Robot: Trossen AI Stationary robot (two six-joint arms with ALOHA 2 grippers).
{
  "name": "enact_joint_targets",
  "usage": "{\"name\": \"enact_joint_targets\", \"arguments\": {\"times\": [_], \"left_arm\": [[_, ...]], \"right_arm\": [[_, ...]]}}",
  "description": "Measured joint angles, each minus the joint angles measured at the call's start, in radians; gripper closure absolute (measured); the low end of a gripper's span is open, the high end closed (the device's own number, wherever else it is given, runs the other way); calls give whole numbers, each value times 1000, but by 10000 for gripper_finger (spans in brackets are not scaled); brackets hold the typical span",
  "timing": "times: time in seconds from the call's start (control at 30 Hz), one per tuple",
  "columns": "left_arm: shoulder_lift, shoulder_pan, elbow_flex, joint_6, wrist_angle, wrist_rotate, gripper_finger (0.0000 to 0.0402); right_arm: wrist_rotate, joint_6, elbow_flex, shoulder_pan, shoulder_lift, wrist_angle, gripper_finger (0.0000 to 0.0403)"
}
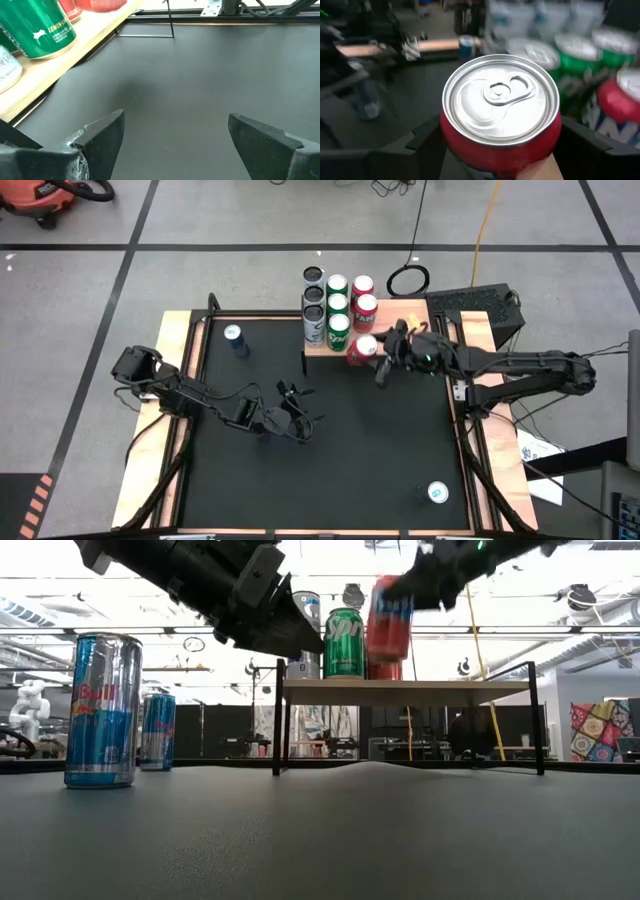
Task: Place canned beverage on shelf
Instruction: Put the red soda can on the shelf aligned with the other red soda can
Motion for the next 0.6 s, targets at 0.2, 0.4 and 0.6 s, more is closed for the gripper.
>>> {"name": "enact_joint_targets", "arguments": {"times": [0.2,0.4,0.6], "left_arm": [[0,0,0,2,-11,0,50],[0,3,0,6,-22,0,49],[0,3,0,6,-21,0,49]], "right_arm": [[-109,-3,0,-163,14,-39,122],[-243,2,1,-275,46,-36,122],[-324,10,3,-338,64,-30,119]]}}
